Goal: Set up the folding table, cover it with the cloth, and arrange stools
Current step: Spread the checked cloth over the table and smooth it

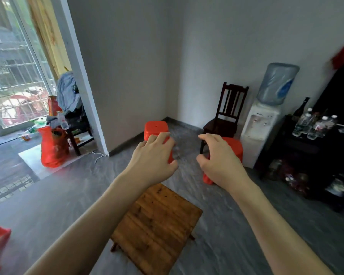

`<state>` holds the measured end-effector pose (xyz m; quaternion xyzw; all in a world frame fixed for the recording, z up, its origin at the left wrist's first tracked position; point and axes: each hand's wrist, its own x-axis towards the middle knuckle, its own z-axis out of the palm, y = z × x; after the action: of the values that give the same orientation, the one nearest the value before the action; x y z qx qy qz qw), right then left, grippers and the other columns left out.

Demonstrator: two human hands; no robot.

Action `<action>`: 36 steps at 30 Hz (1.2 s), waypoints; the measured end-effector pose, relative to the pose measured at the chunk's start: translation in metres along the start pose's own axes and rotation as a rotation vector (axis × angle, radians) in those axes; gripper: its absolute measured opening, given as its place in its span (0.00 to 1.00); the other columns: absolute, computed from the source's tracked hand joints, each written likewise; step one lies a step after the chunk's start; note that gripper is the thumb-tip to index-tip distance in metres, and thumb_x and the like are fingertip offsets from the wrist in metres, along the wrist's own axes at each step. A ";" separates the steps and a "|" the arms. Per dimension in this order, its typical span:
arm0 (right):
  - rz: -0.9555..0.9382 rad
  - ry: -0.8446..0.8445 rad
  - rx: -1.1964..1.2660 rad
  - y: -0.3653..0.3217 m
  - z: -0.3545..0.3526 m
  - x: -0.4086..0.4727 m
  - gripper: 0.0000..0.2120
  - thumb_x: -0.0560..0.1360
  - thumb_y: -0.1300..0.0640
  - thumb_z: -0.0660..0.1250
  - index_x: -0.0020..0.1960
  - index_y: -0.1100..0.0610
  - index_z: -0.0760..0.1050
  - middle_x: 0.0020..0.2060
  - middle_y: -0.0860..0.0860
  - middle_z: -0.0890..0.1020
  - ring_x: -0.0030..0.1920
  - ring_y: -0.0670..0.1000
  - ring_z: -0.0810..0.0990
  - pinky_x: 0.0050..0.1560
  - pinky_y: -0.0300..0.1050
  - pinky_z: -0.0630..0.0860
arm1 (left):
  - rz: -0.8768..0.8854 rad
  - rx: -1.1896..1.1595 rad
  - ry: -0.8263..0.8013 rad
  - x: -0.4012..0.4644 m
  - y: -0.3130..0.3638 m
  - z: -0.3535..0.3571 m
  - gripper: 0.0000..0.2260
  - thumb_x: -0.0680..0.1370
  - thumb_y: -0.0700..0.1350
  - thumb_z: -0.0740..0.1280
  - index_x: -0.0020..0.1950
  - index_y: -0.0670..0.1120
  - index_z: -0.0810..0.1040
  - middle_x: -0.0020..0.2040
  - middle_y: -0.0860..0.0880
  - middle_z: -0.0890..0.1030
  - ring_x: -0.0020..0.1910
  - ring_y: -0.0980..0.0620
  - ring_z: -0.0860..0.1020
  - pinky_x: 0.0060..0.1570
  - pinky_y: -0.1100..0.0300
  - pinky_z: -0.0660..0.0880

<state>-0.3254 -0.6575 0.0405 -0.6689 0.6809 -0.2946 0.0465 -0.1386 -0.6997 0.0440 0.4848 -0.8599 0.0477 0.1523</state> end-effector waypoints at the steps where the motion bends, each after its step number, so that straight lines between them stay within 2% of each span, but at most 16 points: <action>1: 0.011 0.002 -0.001 -0.004 -0.001 -0.013 0.27 0.76 0.53 0.64 0.74 0.50 0.63 0.72 0.47 0.66 0.71 0.50 0.66 0.66 0.53 0.70 | 0.003 -0.019 -0.008 -0.012 0.004 0.000 0.23 0.75 0.57 0.61 0.68 0.52 0.69 0.74 0.52 0.64 0.68 0.47 0.67 0.62 0.50 0.68; 9: 0.151 0.018 -0.079 -0.008 -0.008 -0.144 0.27 0.76 0.52 0.63 0.74 0.48 0.62 0.73 0.45 0.64 0.70 0.50 0.64 0.62 0.53 0.72 | 0.156 -0.129 -0.081 -0.105 0.055 0.012 0.23 0.75 0.56 0.61 0.69 0.52 0.69 0.75 0.52 0.63 0.70 0.49 0.66 0.64 0.50 0.67; 14: 0.293 -0.013 -0.112 0.006 -0.027 -0.236 0.28 0.75 0.53 0.64 0.74 0.48 0.62 0.74 0.47 0.62 0.71 0.52 0.63 0.65 0.55 0.70 | 0.266 -0.161 -0.180 -0.156 0.112 0.023 0.23 0.75 0.56 0.62 0.69 0.52 0.69 0.74 0.52 0.63 0.70 0.48 0.65 0.64 0.49 0.67; 19: 0.420 0.038 -0.139 0.028 -0.063 -0.310 0.27 0.76 0.53 0.63 0.74 0.49 0.61 0.74 0.47 0.61 0.72 0.51 0.62 0.64 0.56 0.71 | 0.410 -0.188 -0.252 -0.185 0.180 0.025 0.23 0.74 0.56 0.62 0.68 0.51 0.69 0.73 0.52 0.64 0.67 0.48 0.67 0.60 0.48 0.70; 26: 0.566 0.074 -0.173 0.086 -0.113 -0.410 0.27 0.76 0.53 0.63 0.74 0.48 0.62 0.75 0.48 0.62 0.72 0.53 0.63 0.64 0.54 0.69 | 0.578 -0.238 -0.328 -0.215 0.290 0.038 0.21 0.75 0.56 0.63 0.67 0.53 0.70 0.71 0.53 0.66 0.67 0.50 0.67 0.59 0.49 0.71; 31: 0.644 0.092 -0.149 0.138 -0.156 -0.485 0.26 0.75 0.54 0.62 0.73 0.49 0.63 0.74 0.48 0.63 0.72 0.53 0.63 0.65 0.54 0.69 | 0.625 -0.282 -0.470 -0.244 0.380 0.068 0.20 0.75 0.54 0.65 0.66 0.53 0.72 0.70 0.53 0.67 0.67 0.49 0.68 0.61 0.46 0.72; 36: 0.709 0.098 -0.164 0.199 -0.201 -0.557 0.26 0.76 0.55 0.61 0.73 0.49 0.64 0.73 0.47 0.63 0.70 0.53 0.64 0.62 0.52 0.69 | 0.674 -0.288 -0.509 -0.263 0.484 0.094 0.19 0.75 0.54 0.64 0.65 0.53 0.72 0.67 0.53 0.69 0.65 0.49 0.69 0.59 0.48 0.72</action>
<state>-0.5372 -0.0807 -0.0707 -0.3782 0.8931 -0.2362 0.0591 -0.4418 -0.2514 -0.0941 0.1477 -0.9779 -0.1465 -0.0223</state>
